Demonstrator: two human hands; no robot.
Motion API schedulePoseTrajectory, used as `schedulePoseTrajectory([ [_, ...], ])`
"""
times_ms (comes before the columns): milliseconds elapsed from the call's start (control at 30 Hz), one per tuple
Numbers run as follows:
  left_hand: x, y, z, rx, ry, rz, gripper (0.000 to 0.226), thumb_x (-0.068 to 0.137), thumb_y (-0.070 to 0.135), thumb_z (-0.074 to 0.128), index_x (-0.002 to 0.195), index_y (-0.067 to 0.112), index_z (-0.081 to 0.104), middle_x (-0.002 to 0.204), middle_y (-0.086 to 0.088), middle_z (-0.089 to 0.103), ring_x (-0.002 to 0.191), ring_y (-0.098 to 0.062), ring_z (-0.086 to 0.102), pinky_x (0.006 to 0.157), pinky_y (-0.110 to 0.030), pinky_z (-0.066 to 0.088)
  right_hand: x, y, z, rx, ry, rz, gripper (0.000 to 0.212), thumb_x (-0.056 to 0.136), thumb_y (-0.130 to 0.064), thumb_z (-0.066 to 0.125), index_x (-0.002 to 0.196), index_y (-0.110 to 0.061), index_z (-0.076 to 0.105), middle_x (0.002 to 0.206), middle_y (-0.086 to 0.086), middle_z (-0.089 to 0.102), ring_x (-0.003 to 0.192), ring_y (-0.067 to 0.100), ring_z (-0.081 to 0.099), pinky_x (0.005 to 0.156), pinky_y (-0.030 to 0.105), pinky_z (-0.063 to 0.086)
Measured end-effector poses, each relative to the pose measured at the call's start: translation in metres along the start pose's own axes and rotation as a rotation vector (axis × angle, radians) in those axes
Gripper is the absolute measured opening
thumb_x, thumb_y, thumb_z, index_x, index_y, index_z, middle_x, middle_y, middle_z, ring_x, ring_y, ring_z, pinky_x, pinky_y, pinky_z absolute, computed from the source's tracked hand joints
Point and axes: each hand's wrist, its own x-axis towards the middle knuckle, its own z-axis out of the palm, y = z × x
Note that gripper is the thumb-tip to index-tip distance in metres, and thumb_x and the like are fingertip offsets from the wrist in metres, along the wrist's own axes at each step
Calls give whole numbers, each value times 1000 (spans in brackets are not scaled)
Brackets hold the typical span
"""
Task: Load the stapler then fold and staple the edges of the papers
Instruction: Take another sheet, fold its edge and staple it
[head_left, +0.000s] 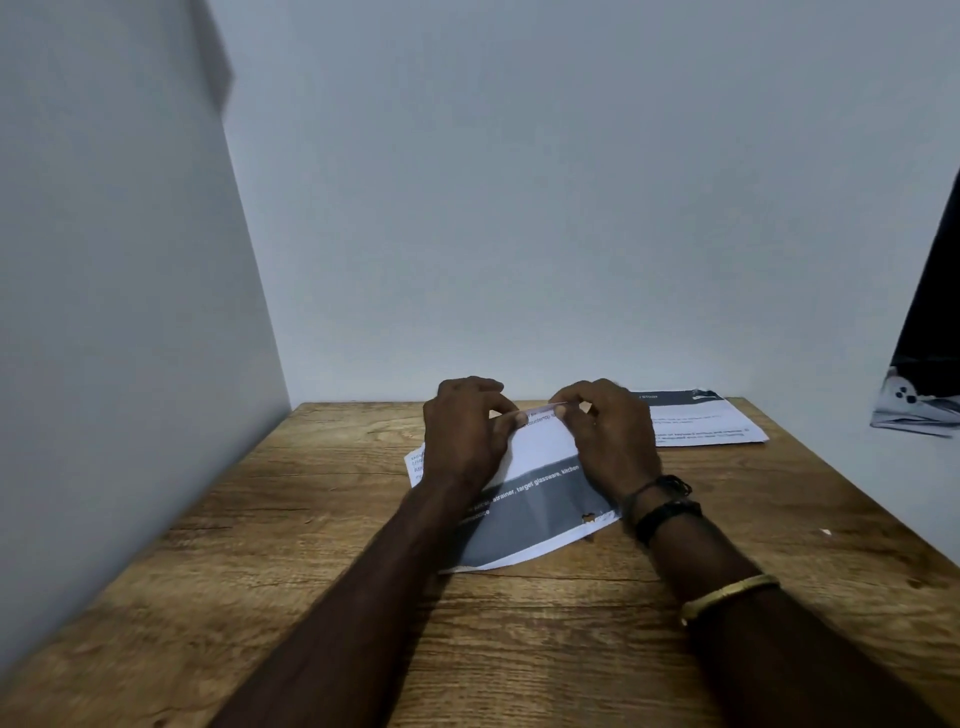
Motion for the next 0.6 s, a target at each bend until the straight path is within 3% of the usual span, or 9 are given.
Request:
schedulePoseTrajectory([
  [267, 4, -3, -8, 6, 57, 32, 17, 83, 44, 74, 86, 28, 80, 115, 10, 73, 118, -20, 55, 93, -34, 37, 4, -3, -8, 85, 99, 40, 10, 91, -13, 69, 91, -18, 78, 96, 2, 75, 97, 25, 65, 87, 48, 52],
  [600, 6, -22, -18, -19, 58, -65, 12, 82, 39, 76, 82, 28, 79, 111, 7, 74, 116, -23, 57, 94, -38, 45, 8, 6, -12, 134, 164, 129, 9, 89, -13, 71, 90, -19, 78, 95, -3, 75, 94, 19, 68, 84, 45, 57],
])
